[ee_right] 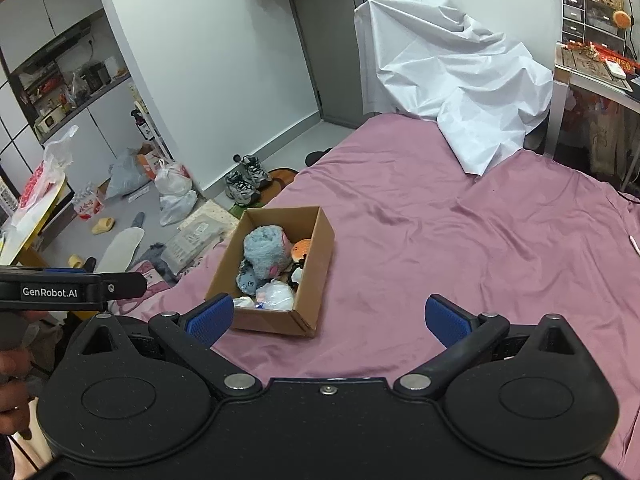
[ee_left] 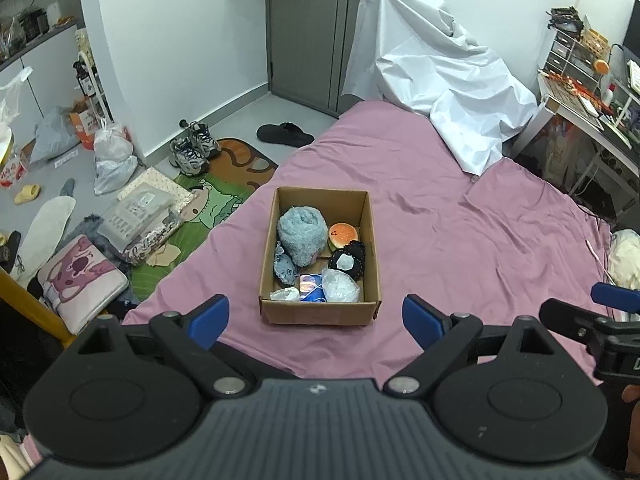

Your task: Organize soft objects

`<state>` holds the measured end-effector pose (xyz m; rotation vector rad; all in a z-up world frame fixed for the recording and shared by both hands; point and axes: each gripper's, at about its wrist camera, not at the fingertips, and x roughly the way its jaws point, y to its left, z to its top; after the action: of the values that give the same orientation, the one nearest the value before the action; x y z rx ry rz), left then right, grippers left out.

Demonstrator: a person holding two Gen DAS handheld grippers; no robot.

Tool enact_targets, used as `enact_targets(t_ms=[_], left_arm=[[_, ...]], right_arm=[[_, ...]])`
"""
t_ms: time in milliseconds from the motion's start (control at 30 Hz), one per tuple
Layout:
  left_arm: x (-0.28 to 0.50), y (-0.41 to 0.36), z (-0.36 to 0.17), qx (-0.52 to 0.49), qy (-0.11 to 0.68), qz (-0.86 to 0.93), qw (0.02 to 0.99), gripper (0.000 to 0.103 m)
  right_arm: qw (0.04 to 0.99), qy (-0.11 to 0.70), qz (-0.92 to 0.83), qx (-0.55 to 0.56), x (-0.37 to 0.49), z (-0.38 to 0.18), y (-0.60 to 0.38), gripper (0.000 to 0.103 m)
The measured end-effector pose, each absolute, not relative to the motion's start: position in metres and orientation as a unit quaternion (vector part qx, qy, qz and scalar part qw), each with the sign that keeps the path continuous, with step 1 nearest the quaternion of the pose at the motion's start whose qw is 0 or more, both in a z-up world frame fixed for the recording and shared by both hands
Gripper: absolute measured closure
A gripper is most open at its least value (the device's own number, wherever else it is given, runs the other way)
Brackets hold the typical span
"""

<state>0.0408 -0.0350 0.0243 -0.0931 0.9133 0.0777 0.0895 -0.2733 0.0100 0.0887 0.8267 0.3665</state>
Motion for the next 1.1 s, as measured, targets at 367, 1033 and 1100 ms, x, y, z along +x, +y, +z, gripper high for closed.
enact_targets(t_ms=[367,1033,1100], left_arm=[[0.032,-0.035,0.033,-0.04,0.432,0.038,0.9,0.01],[0.025,-0.032,0.033,-0.041,0.434,0.036,0.899,0.01],[0.025,-0.031,0.032,-0.041,0.433,0.036,0.899,0.01]], right_arm=[[0.899,0.402,0.168,0.046,0.086,0.012,-0.271,0.0],[0.902,0.397,0.166,0.038,0.079,0.014,-0.266,0.0],[0.901,0.398,0.166,0.037,0.079,0.014,-0.266,0.0]])
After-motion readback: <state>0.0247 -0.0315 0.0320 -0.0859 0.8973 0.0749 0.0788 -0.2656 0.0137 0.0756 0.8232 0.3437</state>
